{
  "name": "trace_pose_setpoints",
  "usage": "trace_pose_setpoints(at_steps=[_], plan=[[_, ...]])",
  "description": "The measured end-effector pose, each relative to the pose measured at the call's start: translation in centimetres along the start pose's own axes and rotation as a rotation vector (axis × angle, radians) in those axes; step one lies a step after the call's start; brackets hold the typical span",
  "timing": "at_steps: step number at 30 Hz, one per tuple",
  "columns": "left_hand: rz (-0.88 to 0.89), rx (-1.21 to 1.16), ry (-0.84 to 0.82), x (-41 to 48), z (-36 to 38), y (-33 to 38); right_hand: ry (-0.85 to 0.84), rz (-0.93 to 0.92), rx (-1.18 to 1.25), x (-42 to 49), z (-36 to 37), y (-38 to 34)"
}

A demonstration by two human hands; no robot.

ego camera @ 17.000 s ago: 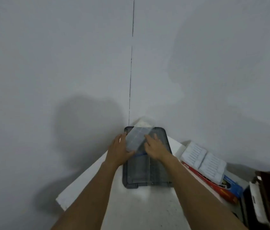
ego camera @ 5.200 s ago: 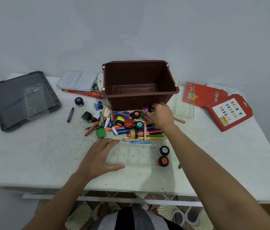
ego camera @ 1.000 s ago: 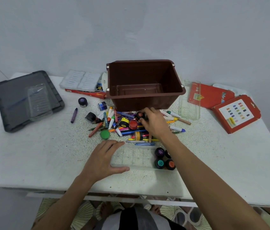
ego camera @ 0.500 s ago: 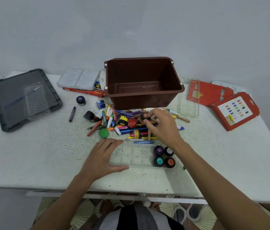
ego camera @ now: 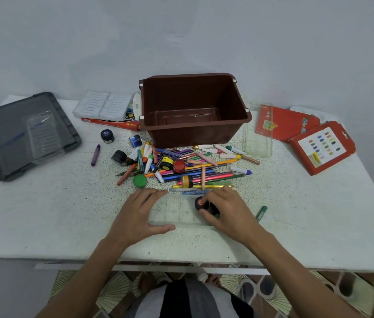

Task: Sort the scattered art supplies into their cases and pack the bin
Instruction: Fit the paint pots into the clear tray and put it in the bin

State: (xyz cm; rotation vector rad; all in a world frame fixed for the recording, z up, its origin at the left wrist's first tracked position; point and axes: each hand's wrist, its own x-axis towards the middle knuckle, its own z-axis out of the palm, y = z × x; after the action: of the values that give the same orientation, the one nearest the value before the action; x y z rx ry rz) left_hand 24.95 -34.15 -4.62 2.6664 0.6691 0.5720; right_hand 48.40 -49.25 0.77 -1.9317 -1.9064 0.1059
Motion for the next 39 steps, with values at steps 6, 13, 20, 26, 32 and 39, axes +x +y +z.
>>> trace_pose_setpoints(at_steps=[6, 13, 20, 26, 32, 39], plan=[[-0.009, -0.001, -0.001, 0.0, -0.1, 0.1, 0.044, 0.004, -0.096, -0.6, 0.8, -0.1], [-0.022, -0.02, -0.016, -0.1, -0.3, 0.1, 0.039, 0.105, 0.007, -1.3, 0.3, 0.6], [0.003, 0.021, -0.021, 0.0, -0.3, 0.3, -0.04, 0.141, 0.026, -3.0, -0.9, 2.2], [-0.04, 0.033, 0.054, 0.7, -0.7, 1.7, -0.086, 0.154, 0.028, -4.0, -0.7, 2.7], [0.024, 0.002, 0.154, 4.9, -0.6, 3.7, -0.073, 0.132, 0.038, -4.3, -0.4, 2.9], [0.139, 0.196, -0.058, 8.8, 0.2, 4.7, -0.064, 0.117, 0.048, -4.4, -0.2, 3.0]])
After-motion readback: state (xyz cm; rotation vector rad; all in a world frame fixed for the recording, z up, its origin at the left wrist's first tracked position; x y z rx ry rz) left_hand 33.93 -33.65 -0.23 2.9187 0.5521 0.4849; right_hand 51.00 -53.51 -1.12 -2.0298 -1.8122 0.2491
